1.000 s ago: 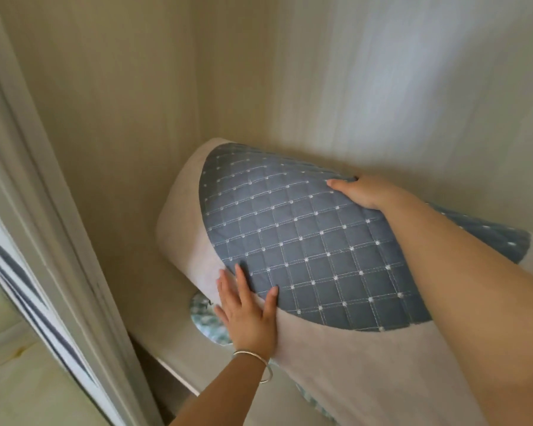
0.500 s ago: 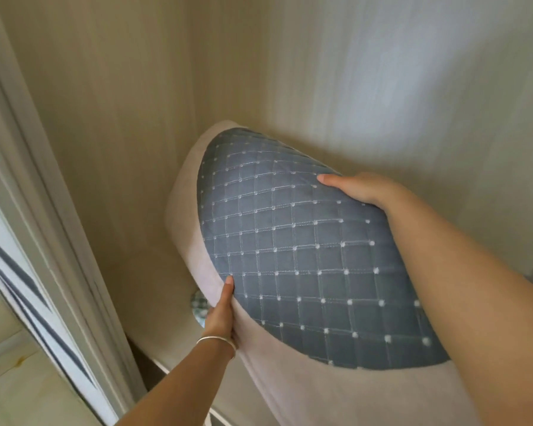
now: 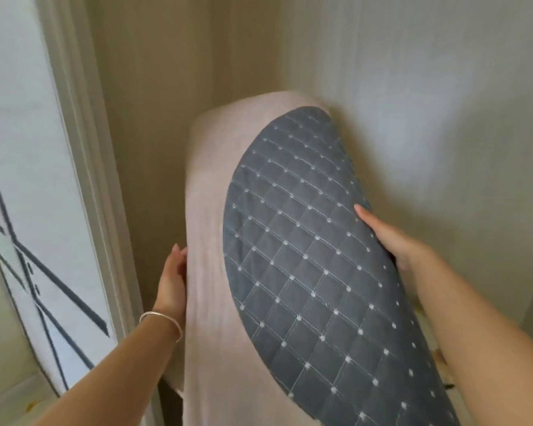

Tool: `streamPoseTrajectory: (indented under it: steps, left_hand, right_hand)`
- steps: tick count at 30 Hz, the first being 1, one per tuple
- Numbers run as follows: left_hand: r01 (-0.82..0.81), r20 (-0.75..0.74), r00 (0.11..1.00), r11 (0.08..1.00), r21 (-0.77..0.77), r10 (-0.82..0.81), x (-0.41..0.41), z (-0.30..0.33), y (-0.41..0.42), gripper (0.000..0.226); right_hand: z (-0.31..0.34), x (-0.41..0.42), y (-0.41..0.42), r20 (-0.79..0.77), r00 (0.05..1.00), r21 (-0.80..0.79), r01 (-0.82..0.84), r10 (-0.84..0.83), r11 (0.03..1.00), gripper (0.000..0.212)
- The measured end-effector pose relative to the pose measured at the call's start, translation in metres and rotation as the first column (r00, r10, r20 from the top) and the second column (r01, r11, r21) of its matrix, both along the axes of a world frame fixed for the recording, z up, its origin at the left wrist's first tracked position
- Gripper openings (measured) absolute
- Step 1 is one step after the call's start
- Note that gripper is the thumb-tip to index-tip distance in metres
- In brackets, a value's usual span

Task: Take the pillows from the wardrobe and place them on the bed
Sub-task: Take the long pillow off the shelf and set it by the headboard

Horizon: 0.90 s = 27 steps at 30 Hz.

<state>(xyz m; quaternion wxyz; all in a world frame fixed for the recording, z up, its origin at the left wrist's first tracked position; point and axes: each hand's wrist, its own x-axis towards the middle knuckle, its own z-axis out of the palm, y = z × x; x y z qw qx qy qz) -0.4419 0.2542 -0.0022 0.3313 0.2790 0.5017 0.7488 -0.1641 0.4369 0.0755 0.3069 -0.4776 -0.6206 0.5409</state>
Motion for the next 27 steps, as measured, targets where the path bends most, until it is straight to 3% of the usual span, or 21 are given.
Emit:
streamPoseTrajectory:
  steps: [2, 4, 6, 7, 8, 12, 14, 16, 20, 22, 25, 27]
  left_hand:
    - [0.096, -0.098, 0.991, 0.995, 0.040, -0.092, 0.005, 0.016, -0.012, 0.045]
    - [0.140, -0.227, 0.967, 0.987, 0.083, -0.119, 0.011, 0.043, -0.020, 0.051]
    - [0.148, -0.446, 0.891, 0.983, 0.113, -0.083, 0.011, 0.060, -0.031, 0.086]
    - [0.162, -0.519, 0.852, 0.976, 0.146, -0.065, 0.008, 0.064, -0.035, 0.095]
    - [0.207, -0.527, 0.845, 0.964, 0.165, -0.091, 0.010, 0.068, -0.037, 0.090]
    - [0.254, -0.472, 0.873, 0.941, 0.223, -0.124, 0.024, 0.080, -0.051, 0.065]
    - [0.238, -0.477, 0.876, 0.929, 0.283, -0.080, 0.032, 0.093, -0.064, 0.060]
    - [0.231, -0.482, 0.874, 0.921, 0.314, -0.055, 0.036, 0.110, -0.077, 0.058]
    - [0.196, -0.523, 0.852, 0.907, 0.372, 0.030, 0.043, 0.133, -0.108, 0.065]
    - [0.159, -0.529, 0.846, 0.912, 0.378, 0.071, 0.044, 0.139, -0.125, 0.073]
    - [0.125, -0.547, 0.829, 0.914, 0.386, 0.118, 0.042, 0.141, -0.154, 0.075]
    - [0.106, -0.553, 0.822, 0.919, 0.379, 0.133, 0.039, 0.140, -0.175, 0.076]
  right_hand:
    - [-0.009, 0.008, -0.014, -0.122, 0.993, -0.022, 0.000, -0.003, 1.000, 0.086]
    - [-0.020, 0.012, -0.026, -0.231, 0.973, -0.058, 0.018, -0.030, 0.998, 0.076]
    - [-0.025, 0.013, -0.036, -0.297, 0.954, -0.030, 0.028, -0.036, 0.999, 0.101]
    - [-0.026, 0.013, -0.038, -0.320, 0.946, -0.010, 0.047, -0.047, 0.999, 0.117]
    - [-0.024, 0.014, -0.041, -0.341, 0.939, 0.013, 0.058, -0.050, 0.998, 0.124]
    - [-0.004, 0.014, -0.052, -0.413, 0.911, 0.109, 0.049, 0.000, 0.993, 0.102]
    - [0.011, 0.015, -0.057, -0.439, 0.898, 0.165, 0.044, 0.033, 0.985, 0.078]
    - [0.026, 0.012, -0.062, -0.486, 0.873, 0.192, 0.064, 0.039, 0.979, 0.051]
    - [0.046, 0.003, -0.078, -0.547, 0.836, 0.234, 0.091, 0.053, 0.968, 0.031]
    - [0.048, -0.004, -0.084, -0.571, 0.816, 0.251, 0.068, 0.091, 0.966, 0.038]
    - [0.047, -0.018, -0.099, -0.599, 0.786, 0.274, 0.019, 0.155, 0.962, 0.074]
    - [0.044, -0.027, -0.115, -0.589, 0.790, 0.267, -0.007, 0.169, 0.964, 0.086]
